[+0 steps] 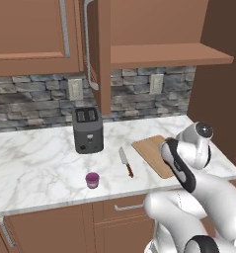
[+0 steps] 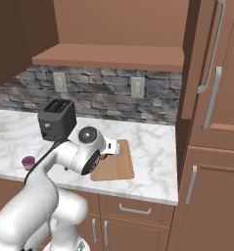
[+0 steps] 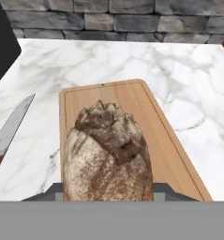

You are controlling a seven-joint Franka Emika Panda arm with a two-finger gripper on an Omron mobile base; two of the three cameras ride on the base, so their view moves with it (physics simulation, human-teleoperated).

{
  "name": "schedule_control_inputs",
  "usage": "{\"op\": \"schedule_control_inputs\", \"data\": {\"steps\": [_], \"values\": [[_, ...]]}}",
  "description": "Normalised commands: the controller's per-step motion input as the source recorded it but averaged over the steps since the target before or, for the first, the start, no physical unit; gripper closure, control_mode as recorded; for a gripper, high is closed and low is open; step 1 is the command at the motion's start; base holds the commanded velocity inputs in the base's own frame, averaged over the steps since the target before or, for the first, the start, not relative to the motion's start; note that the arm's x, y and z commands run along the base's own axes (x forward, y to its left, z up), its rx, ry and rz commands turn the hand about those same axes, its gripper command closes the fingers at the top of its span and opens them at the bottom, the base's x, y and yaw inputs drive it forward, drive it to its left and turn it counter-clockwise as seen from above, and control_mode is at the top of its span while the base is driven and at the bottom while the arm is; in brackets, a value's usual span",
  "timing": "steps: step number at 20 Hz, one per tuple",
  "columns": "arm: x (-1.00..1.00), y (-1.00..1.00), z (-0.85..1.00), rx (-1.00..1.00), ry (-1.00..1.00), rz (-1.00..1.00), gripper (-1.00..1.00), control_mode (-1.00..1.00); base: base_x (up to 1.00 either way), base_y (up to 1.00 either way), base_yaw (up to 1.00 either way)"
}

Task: Pick the bread, place it on the cutting board, pick the jam, place it on the counter, and close the cabinet.

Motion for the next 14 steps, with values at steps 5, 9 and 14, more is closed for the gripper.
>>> {"op": "schedule_control_inputs", "data": {"steps": [5,9,14], "values": [[0.14,0.01,-0.20,0.00,0.00,0.00,1.00,-1.00,0.00,0.00,0.00],[0.15,0.02,-0.22,0.00,0.00,0.00,1.00,-1.00,0.00,0.00,0.00],[0.15,0.03,-0.20,0.00,0.00,0.00,1.00,-1.00,0.00,0.00,0.00]]}}
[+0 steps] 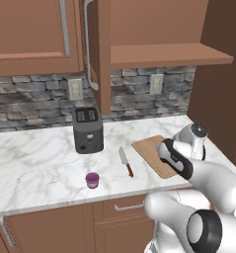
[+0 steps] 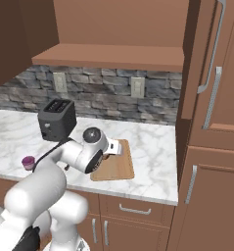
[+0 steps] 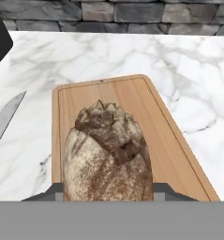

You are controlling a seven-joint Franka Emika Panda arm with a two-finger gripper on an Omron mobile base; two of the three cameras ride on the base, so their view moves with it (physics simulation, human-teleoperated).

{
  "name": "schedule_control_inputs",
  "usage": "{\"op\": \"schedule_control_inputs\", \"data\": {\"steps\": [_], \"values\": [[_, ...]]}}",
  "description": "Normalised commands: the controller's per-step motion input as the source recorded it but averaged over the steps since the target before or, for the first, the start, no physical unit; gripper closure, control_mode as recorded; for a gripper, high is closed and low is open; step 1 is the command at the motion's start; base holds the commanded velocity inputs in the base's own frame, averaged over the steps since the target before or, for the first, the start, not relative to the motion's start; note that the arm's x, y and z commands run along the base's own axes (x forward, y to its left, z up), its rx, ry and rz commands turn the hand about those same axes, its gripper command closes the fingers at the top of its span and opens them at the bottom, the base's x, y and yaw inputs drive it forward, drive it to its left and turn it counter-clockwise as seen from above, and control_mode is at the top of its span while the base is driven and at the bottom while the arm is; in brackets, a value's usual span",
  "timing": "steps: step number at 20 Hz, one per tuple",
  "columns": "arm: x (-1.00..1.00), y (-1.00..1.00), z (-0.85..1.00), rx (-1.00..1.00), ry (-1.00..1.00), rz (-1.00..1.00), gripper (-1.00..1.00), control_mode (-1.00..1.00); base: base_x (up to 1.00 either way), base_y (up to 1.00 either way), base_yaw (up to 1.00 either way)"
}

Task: Pick the bread, place it on the cutting board, pick the jam, place it on the counter, and close the cabinet.

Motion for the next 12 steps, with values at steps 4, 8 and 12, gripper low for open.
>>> {"op": "schedule_control_inputs", "data": {"steps": [4,8,12], "values": [[0.12,0.02,-0.20,0.00,0.00,0.00,1.00,-1.00,0.00,0.00,0.00],[0.09,0.01,-0.18,0.00,0.00,0.00,1.00,-1.00,0.00,0.00,0.00],[0.05,0.00,-0.17,0.00,0.00,0.00,1.00,-1.00,0.00,0.00,0.00]]}}
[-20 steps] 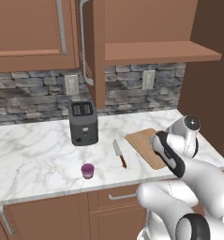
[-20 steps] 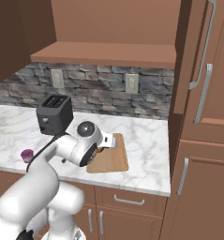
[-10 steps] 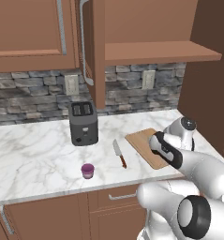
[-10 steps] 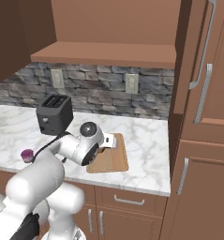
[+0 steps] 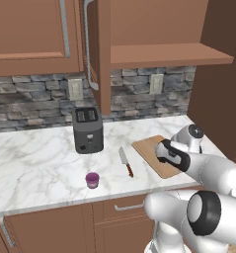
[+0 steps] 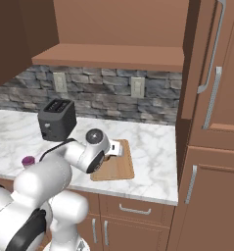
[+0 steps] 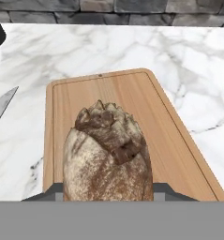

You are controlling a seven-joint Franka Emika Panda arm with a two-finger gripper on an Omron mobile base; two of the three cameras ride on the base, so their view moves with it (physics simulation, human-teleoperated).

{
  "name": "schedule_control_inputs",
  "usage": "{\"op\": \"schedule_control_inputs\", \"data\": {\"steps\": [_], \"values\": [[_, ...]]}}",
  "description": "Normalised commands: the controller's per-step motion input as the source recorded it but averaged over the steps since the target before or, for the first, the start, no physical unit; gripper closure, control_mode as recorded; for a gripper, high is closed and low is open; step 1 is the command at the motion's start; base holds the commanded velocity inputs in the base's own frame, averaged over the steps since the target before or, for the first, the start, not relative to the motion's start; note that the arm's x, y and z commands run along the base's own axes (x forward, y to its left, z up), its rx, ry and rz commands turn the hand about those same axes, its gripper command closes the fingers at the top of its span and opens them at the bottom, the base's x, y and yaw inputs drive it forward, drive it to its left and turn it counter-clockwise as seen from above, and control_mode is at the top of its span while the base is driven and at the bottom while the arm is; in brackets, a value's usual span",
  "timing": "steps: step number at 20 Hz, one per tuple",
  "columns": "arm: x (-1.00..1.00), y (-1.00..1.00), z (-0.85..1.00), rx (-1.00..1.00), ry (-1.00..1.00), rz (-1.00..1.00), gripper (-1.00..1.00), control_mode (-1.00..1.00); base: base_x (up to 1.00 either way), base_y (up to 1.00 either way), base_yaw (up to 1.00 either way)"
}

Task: Pick the bread, place it on the cutting board, pick the jam, place it on the counter, and close the cabinet.

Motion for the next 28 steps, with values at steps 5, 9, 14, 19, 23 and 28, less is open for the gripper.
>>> {"op": "schedule_control_inputs", "data": {"steps": [5,9,14,19,23,28], "values": [[0.02,0.00,-0.15,0.00,0.00,0.00,1.00,-1.00,0.00,0.00,0.00],[0.00,0.00,-0.13,0.00,0.00,0.00,1.00,-1.00,0.00,0.00,0.00],[0.00,0.02,-0.10,0.00,0.00,0.00,1.00,-1.00,0.00,0.00,0.00],[0.00,0.03,-0.07,0.00,0.00,0.00,1.00,-1.00,0.00,0.00,0.00],[0.00,0.04,-0.05,0.00,0.01,0.00,1.00,-1.00,0.00,0.00,0.00],[0.00,0.03,-0.06,0.00,0.01,0.00,1.00,-1.00,0.00,0.00,0.00]]}}
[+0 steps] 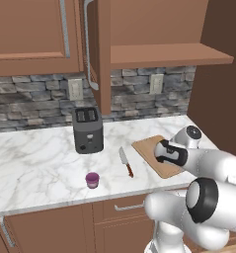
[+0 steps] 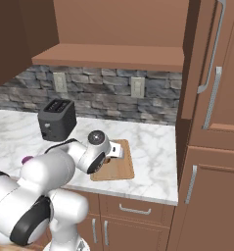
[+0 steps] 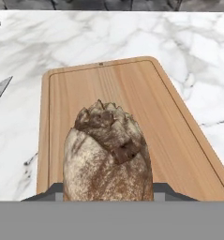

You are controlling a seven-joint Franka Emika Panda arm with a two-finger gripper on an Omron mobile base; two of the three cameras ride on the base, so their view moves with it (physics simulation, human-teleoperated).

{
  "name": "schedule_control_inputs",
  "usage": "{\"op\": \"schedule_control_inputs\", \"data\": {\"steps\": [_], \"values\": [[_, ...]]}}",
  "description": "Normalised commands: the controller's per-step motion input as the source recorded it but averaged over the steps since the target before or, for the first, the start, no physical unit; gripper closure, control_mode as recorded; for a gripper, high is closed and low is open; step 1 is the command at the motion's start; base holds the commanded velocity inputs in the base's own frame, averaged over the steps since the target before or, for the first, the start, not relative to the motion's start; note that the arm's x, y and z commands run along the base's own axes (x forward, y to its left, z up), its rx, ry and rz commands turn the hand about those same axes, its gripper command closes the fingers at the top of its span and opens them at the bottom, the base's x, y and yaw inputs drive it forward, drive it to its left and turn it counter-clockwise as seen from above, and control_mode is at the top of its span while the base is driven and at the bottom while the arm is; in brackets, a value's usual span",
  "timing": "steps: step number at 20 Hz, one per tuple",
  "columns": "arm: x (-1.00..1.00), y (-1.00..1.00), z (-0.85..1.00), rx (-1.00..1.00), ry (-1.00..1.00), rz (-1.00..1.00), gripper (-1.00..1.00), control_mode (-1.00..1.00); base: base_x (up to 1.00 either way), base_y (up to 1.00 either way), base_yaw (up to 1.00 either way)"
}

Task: Pick the bread, place it on the cutting board, pick the jam, place it on the counter, and close the cabinet.

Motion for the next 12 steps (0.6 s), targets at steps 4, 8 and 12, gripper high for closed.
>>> {"op": "schedule_control_inputs", "data": {"steps": [4,8,12], "values": [[0.00,0.03,-0.06,0.00,0.00,0.00,1.00,-1.00,0.00,0.00,0.00],[0.00,0.01,-0.08,0.00,0.00,0.00,1.00,-1.00,0.00,0.00,0.00],[0.00,0.00,-0.10,0.00,0.00,0.00,1.00,-1.00,0.00,0.00,0.00]]}}
